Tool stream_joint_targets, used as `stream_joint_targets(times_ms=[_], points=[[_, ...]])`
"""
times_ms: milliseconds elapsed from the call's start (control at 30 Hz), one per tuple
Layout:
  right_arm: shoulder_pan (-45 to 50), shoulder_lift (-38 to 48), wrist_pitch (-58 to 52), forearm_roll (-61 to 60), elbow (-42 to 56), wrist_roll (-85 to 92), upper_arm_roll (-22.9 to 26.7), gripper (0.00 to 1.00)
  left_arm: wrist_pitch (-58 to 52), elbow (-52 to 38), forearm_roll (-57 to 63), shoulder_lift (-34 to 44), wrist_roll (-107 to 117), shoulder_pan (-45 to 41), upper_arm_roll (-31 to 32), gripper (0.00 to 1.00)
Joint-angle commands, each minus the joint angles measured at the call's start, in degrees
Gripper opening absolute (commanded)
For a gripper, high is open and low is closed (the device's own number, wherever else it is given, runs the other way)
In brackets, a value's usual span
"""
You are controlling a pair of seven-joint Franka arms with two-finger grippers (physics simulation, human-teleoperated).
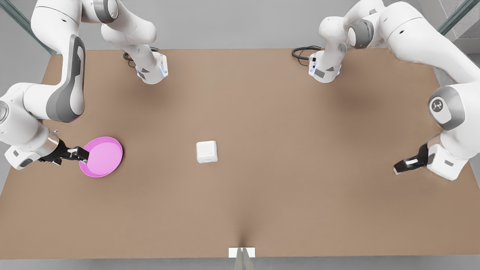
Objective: Pack egg into the box and close the box lid
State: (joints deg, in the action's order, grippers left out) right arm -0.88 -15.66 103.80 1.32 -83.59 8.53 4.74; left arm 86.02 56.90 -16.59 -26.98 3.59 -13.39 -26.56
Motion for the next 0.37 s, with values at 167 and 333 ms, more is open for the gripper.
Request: stream_joint_targets(times_ms=[167,333], points=[[-0.1,-0.1,0.1,0.0,0.0,0.0,0.0,1.00,-3.6,11.1,11.7,12.9,-3.8,1.4,9.1,1.00],[-0.2,-0.2,0.0,0.0,0.0,0.0,0.0,1.00,-4.1,11.1,11.6,12.6,-3.8,1.9,9.6,1.00]])
